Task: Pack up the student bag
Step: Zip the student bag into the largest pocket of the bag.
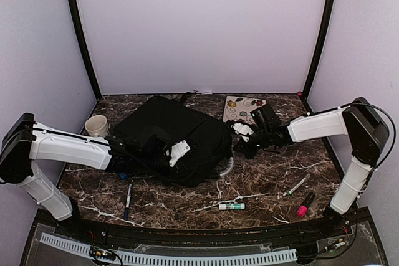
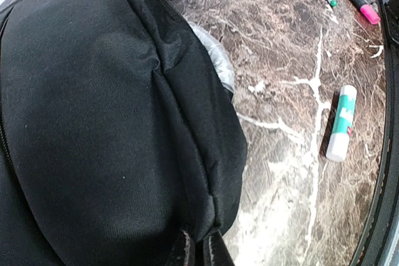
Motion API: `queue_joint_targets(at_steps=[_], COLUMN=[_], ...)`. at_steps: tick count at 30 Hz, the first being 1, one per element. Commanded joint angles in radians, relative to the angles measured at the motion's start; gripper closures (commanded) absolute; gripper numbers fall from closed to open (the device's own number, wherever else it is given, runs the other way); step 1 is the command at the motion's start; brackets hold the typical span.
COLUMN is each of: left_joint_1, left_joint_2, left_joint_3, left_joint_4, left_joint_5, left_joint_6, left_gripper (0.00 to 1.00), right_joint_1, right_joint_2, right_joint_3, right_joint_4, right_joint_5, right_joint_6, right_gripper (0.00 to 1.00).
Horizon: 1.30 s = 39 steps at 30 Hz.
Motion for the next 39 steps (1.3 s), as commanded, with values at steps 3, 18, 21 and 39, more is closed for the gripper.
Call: queue_joint_targets(at_steps=[3,18,21,39], left_joint_1=[-0.003,-0.031,-0.034,-0.085], left_joint_2=[-0.094,-0.253,-0.208,0.180], left_joint_3=[-0.033,-0.016,-0.014,0.227], left_joint_4=[-0.284,-0.144,-0.034,-0.089], left_joint_5=[-0.178,-0.113,-0.100,-0.208], left_joint_6=[-0.053,-0.130,-0.164,-0.179], left_gripper=[1.00,0.47,0.45,0.51], right_joint_1=[-0.019,0.159,0.174,0.180], right_joint_2=[-0.005,-0.112,-0.125,-0.109], right_joint_3=[0.029,0.048,0.052,0.038], right_joint_4=[-0.041,-0.175,-0.176,-0.145], right_joint_5=[-0.074,-0.233,-0.243,-0.257], right_joint_6=[-0.091,-0.104,-0.085,-0.051], right_gripper=[1.00,1.00,1.00,1.00])
